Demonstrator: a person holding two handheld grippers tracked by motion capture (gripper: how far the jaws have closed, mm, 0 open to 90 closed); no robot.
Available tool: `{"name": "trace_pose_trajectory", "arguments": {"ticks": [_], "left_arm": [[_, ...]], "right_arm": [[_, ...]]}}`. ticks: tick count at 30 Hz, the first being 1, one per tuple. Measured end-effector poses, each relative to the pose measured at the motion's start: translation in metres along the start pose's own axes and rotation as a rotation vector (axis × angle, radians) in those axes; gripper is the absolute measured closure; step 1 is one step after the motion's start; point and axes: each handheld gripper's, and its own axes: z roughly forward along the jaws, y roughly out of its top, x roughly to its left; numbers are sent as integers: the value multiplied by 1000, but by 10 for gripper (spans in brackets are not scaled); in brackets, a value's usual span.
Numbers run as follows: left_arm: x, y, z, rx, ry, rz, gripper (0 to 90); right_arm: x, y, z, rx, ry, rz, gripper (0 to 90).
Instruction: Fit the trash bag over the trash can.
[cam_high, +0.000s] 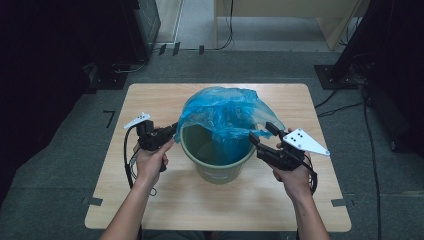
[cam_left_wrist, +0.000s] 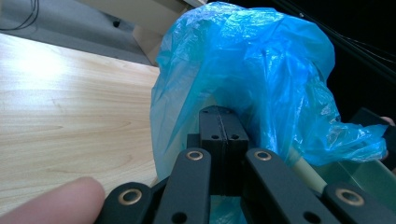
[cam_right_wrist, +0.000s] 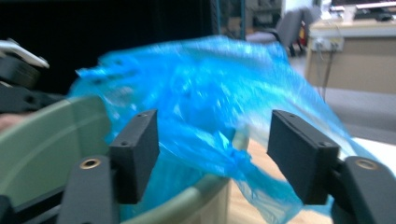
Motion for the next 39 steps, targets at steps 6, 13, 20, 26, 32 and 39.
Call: {"name": "trace_pose_trajectory", "arguments": {"ticks": [6,13,20,26,32,39], "left_arm": [[0,0,-7,-11,-7,1,900],[-5,-6,-23,-37,-18,5,900],[-14,-4,-48,-94,-89,-3,900],[-18,-12,-64,-161,-104,141,484],[4,-32,-77,-182,-111,223,351],[14,-55,-60,-128,-1,263,362]], "right_arm": [[0,-8,-4,-1,-17,-29,858],[3,-16,-22,-64,-65,-56,900],[1,-18,-44,-78,-2,-104,900],[0,-18,-49,-85,14,-96,900],[0,-15,-51,-103,19,-71,900],[0,-16,-47,-94,11,-67,899]]}}
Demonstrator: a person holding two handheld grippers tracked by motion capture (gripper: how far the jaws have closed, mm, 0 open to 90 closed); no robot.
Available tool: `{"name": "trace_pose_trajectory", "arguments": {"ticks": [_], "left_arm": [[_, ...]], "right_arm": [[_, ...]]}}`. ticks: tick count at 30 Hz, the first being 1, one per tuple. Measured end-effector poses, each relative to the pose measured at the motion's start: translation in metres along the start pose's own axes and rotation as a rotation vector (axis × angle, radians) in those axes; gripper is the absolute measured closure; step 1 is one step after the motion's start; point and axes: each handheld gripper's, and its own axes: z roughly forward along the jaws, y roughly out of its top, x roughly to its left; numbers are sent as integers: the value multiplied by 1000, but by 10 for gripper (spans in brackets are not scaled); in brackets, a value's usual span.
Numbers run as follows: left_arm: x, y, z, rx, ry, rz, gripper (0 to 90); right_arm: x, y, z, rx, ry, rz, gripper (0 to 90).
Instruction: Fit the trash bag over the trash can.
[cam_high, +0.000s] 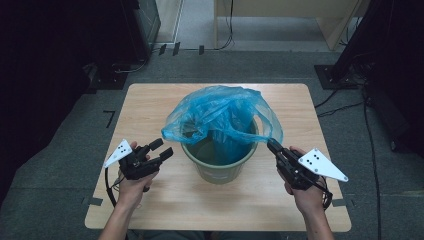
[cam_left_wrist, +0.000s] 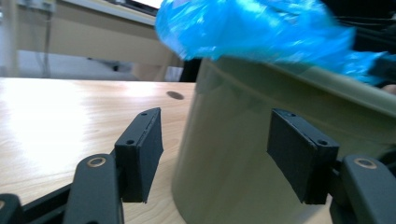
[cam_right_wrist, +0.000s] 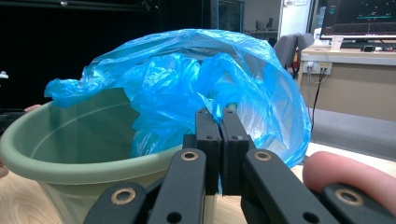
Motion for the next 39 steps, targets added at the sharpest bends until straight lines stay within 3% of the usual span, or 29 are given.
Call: {"name": "trace_pose_trajectory", "arguments": {"ticks": [3,5,9,15,18,23,25,30,35,39], "left_arm": [[-3,5,6,-49,33,-1,363],[-6,9,9,-57,66,15,357],[-13,14,15,-69,88,42,340],[-16,26,17,-145,97,3,358],[-17,33,17,-187,78,-13,495],[-23,41,12,-193,61,-16,821],[-25,42,8,-199,49,-16,891],[-31,46,-3,-181,-9,-9,900],[-35,50,-21,-169,-90,-48,900],[-36,45,-31,-123,-142,-77,900]], "right_arm": [[1,-1,1,4,-2,-2,899],[1,-2,1,6,0,-7,899],[2,-2,2,10,2,-6,899],[7,-2,2,12,29,-32,899],[9,-2,2,21,35,-57,899],[11,-4,0,35,41,-93,899],[11,-5,-2,40,39,-96,899],[7,-6,-10,46,34,-106,900],[4,-8,-23,56,25,-133,900],[1,-10,-33,61,11,-139,900]]}}
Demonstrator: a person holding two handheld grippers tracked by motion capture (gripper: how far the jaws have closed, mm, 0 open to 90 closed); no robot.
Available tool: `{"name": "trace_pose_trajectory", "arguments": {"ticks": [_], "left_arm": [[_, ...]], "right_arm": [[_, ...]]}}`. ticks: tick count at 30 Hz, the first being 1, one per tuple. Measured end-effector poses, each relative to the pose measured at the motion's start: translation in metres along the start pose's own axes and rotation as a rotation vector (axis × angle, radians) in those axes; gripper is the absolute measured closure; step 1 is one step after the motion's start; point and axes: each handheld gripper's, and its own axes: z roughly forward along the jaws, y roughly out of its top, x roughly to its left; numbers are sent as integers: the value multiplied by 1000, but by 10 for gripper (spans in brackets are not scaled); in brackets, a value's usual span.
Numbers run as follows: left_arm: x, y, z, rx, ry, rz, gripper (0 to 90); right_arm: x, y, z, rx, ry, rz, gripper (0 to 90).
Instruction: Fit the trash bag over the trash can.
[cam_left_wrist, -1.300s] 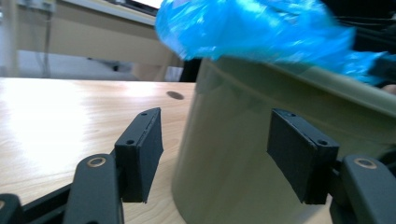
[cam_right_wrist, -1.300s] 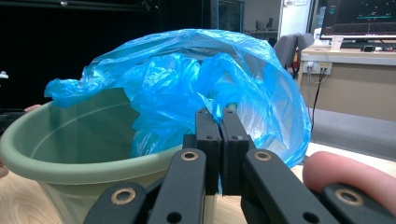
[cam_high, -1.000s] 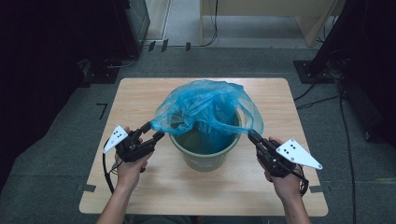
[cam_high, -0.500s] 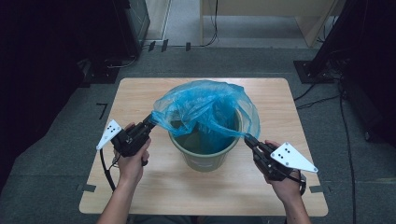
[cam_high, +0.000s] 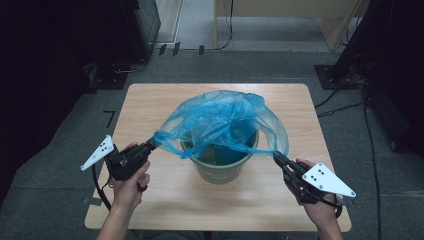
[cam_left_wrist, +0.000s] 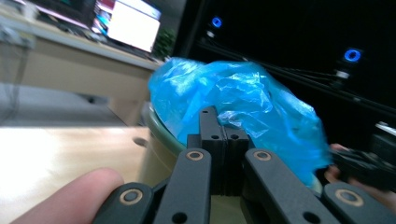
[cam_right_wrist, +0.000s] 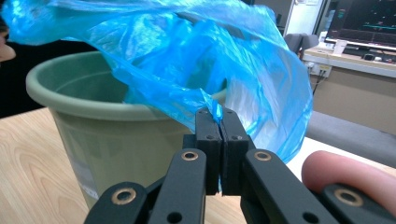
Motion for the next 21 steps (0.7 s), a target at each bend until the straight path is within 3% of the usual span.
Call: {"name": "trace_pose_trajectory", "arguments": {"ticks": [5,8,11,13,15,18,21], "left_arm": [[1,-14,-13,15,-75,-74,900],[2,-25,-18,69,-78,-68,900],[8,-37,-23,97,-109,-118,900],[11,-45,-22,127,-104,-125,900],[15,-52,-19,160,-70,-104,900],[20,-60,-12,170,-57,-132,900],[20,-66,-4,199,-38,-111,900]], "right_arm": [[6,-5,-5,27,-3,-17,900],[8,-11,-7,54,-5,-24,900],[8,-18,-8,67,1,-7,900],[8,-22,-8,78,3,-3,900],[9,-27,-6,92,4,-8,900],[10,-33,0,112,5,-10,900],[13,-38,6,139,4,-25,900]]}}
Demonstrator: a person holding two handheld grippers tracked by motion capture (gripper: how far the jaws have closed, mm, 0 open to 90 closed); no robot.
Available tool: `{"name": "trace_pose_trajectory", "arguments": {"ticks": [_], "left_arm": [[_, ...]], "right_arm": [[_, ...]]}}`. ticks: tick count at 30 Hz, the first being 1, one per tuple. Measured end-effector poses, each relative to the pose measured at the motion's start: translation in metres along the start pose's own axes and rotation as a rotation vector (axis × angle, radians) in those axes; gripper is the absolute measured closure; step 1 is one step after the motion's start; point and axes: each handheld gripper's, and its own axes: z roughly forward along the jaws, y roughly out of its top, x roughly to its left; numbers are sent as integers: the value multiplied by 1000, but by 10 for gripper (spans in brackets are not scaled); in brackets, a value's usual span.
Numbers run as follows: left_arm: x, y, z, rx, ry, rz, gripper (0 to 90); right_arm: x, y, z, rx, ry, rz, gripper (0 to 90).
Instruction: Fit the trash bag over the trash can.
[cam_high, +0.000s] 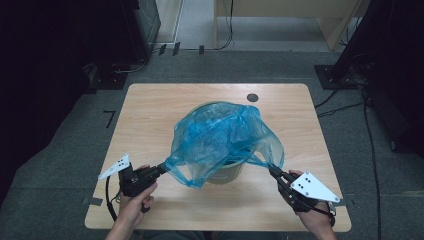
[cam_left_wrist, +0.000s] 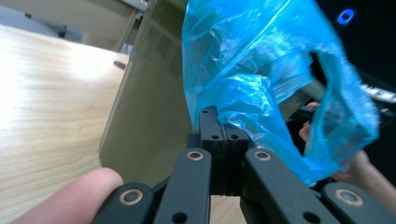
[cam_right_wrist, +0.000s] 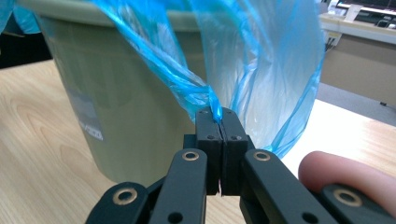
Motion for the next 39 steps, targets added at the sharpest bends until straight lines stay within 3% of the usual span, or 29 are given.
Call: {"name": "trace_pose_trajectory", "arguments": {"ticks": [3,6,10,12,16,19,23,26,28,29,31,33,36,39], "left_arm": [[-2,-3,0,15,-3,21,900],[-3,-4,-4,30,7,47,900],[-1,-5,-10,28,36,40,900],[4,-6,-14,27,57,21,900],[14,-7,-16,18,95,-2,900],[21,-11,-13,41,130,-13,900],[34,-18,-9,69,184,-73,900],[40,-20,-10,72,191,-107,900],[37,-21,-9,66,202,-85,900],[35,-21,-10,55,186,-72,900],[31,-20,-10,29,166,-52,853],[27,-20,-12,9,150,-21,765],[22,-19,-12,-5,158,18,669],[22,-20,-13,-7,164,28,665]], "right_arm": [[2,-2,1,19,-7,-26,900],[-1,-4,-1,24,-10,-22,900],[-3,-6,-3,28,-25,-22,900],[-5,-8,-2,53,-68,-28,900],[-13,-14,-1,52,-55,41,900],[-14,-18,3,73,-57,38,900],[-13,-25,10,132,-76,15,900],[-15,-31,14,172,-87,6,900],[-14,-32,13,163,-59,0,900],[-14,-31,11,158,-30,-1,862],[-13,-30,6,114,60,-9,694],[-12,-29,0,79,127,-23,587],[-12,-26,-8,34,184,-35,541],[-17,-22,-18,-16,220,-25,534]]}}
